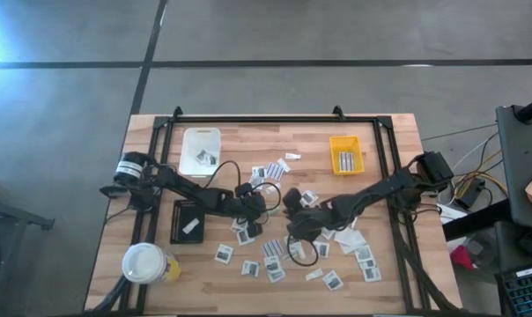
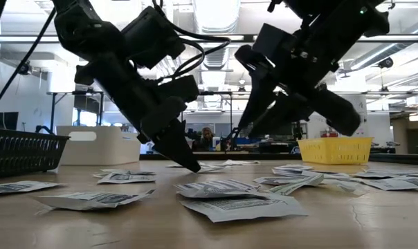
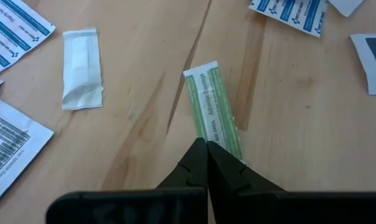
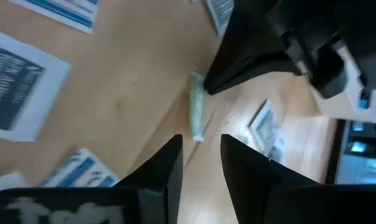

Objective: Pick & Place First Aid Supplies
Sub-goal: Put the green bandage pack into the black bin

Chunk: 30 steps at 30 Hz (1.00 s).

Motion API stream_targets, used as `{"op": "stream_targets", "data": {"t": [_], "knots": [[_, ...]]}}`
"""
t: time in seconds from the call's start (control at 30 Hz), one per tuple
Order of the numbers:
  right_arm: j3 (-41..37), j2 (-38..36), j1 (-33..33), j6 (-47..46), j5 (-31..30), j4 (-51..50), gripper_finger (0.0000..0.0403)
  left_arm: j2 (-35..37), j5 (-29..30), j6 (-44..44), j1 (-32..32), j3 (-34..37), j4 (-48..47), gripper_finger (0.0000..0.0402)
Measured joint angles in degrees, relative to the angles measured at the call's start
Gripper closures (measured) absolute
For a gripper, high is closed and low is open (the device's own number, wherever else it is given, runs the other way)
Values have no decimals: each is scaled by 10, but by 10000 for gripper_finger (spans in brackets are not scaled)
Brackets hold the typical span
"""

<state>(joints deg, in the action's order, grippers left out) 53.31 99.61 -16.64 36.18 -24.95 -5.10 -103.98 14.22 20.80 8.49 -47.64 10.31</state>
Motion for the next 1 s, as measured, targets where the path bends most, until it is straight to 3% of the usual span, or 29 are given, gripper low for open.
{"op": "stream_targets", "data": {"t": [0.53, 0.77, 1.0], "knots": [[-2, 19, 47, 31, 80, 43, 298, -1, -8, 7, -2, 1, -4, 402], [-2, 69, 45, 45, 55, 73, 303, -1, -13, 8, -3, 1, -9, 402], [-2, 71, 45, 46, 55, 75, 302, -1, -17, 8, -2, 1, -11, 401]]}}
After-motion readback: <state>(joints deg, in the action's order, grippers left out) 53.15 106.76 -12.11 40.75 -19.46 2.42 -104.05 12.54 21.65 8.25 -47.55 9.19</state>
